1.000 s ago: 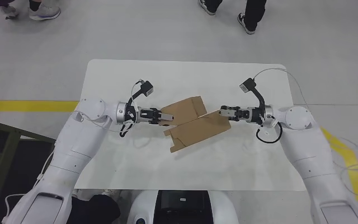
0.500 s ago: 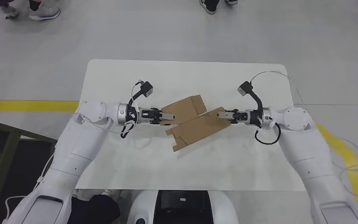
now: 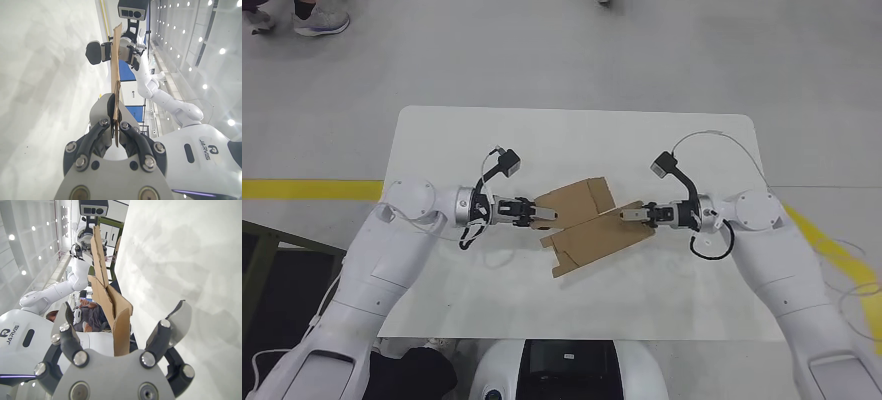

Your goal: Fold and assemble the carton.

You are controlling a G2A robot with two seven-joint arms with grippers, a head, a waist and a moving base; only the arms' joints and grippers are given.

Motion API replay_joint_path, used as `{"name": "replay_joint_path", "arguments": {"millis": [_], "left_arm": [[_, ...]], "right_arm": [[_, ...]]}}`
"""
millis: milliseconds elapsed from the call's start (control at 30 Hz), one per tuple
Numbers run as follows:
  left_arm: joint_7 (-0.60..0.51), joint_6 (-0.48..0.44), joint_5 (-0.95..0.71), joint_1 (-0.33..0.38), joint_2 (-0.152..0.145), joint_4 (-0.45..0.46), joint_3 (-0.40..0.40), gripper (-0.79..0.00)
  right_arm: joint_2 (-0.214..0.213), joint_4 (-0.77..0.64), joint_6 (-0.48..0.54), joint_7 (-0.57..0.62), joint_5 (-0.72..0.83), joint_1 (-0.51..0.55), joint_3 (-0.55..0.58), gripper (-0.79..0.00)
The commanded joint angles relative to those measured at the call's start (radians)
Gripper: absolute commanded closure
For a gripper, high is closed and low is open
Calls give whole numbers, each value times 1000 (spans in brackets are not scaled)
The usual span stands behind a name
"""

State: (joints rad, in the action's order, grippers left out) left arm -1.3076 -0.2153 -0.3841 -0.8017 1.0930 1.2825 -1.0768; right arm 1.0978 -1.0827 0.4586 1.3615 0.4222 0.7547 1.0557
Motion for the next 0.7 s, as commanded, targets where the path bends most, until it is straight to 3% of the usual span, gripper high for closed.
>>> {"name": "replay_joint_path", "arguments": {"millis": [0,100,233,433,667], "left_arm": [[1,0,0,1,0,-1,1,0],[1,-1,-1,2,0,-3,2,0],[0,-5,-1,2,-1,-3,2,0],[-3,-2,-4,3,-2,-3,6,0],[0,-1,-5,6,-2,-7,9,0]], "right_arm": [[-2,3,1,-1,3,-4,-5,-785],[-7,8,2,-2,9,-9,-9,-757],[-14,8,-2,2,21,-10,-16,-388],[-22,-6,-7,7,37,-10,-34,-326],[-29,-6,-8,8,51,-16,-56,-129]]}}
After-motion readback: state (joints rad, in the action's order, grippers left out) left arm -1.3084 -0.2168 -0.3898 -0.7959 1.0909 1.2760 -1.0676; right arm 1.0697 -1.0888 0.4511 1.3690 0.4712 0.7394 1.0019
